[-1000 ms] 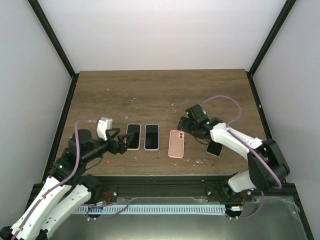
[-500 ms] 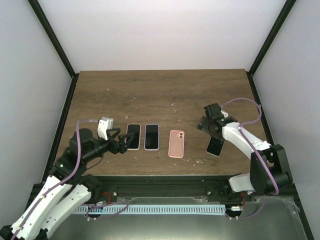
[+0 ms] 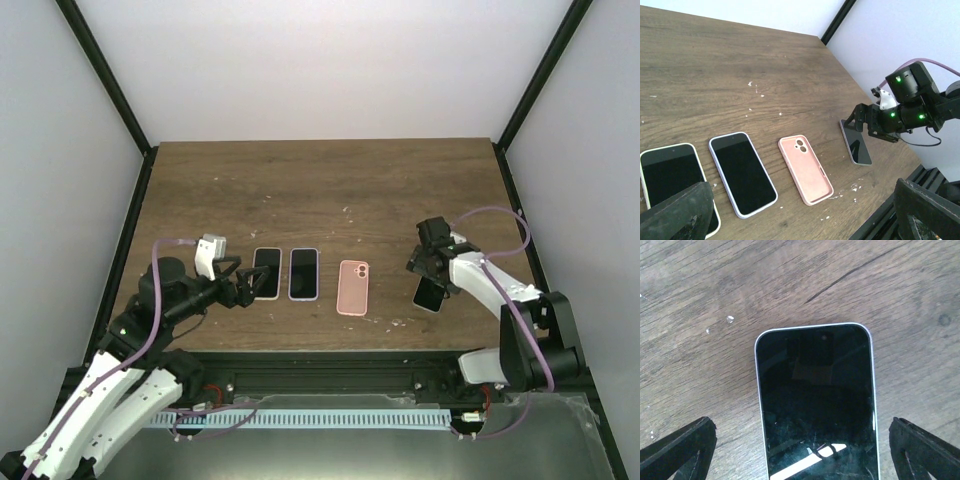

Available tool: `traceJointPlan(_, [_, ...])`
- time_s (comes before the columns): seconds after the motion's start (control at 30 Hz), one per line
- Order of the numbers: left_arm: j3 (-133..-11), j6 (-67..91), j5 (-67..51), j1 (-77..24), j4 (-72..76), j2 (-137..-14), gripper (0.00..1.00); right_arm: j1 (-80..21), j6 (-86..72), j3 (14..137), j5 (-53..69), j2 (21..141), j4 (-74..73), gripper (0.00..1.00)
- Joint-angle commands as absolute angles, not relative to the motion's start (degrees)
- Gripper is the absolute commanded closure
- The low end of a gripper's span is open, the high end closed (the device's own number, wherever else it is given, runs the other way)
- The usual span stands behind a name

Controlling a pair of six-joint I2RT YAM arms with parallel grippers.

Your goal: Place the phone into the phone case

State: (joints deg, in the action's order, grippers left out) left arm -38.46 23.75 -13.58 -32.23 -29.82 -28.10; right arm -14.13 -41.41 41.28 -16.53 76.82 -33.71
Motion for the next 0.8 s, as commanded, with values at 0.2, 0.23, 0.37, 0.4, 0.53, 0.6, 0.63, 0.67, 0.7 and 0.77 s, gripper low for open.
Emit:
traceJointPlan(0.2, [-38.5,23.1,-14.0,-32.0,-29.8,-27.2,0.0,-12.1,-38.9,38.1,-13.4,78.9,-27.1,0.06])
traceJointPlan(0.23, [-38.6,23.1,-14.0,-32.1,-29.8,-27.2,0.0,-12.1,-38.9,38.1,-13.8,79.1,-27.1,0.07])
traceJointPlan(0.37, [-38.6,23.1,-13.9,-32.1,-29.8,-27.2,0.0,-12.1,-38.4,37.7,-14.4,79.9,-26.9,0.1])
traceJointPlan(0.4, [-38.5,23.1,-13.9,-32.0,-29.9,-27.2,0.0,-12.0,-38.4,37.6,-14.7,80.1,-26.9,0.11])
traceJointPlan(0.53, [-38.6,23.1,-14.0,-32.0,-29.7,-27.1,0.0,-12.0,-38.4,37.9,-14.8,81.1,-27.0,0.12])
traceJointPlan(0.6, [-38.6,23.1,-14.1,-32.0,-29.7,-27.2,0.0,-12.0,-38.8,38.2,-15.1,81.4,-27.5,0.11])
traceJointPlan(0.63, [-38.5,23.1,-14.0,-32.0,-29.7,-27.2,0.0,-12.0,-39.0,38.3,-15.4,81.6,-27.9,0.1])
traceJointPlan(0.67, [-38.5,23.1,-14.0,-32.1,-29.7,-27.2,0.0,-12.0,-39.4,38.6,-15.9,81.7,-28.3,0.08])
traceJointPlan(0.7, [-38.6,23.1,-14.1,-32.0,-29.7,-27.2,0.0,-12.0,-39.7,38.8,-16.4,81.8,-28.8,0.07])
traceJointPlan(0.77, [-38.5,23.1,-14.1,-32.0,-29.7,-27.2,0.0,-12.0,-39.9,39.4,-17.1,81.9,-29.7,0.07])
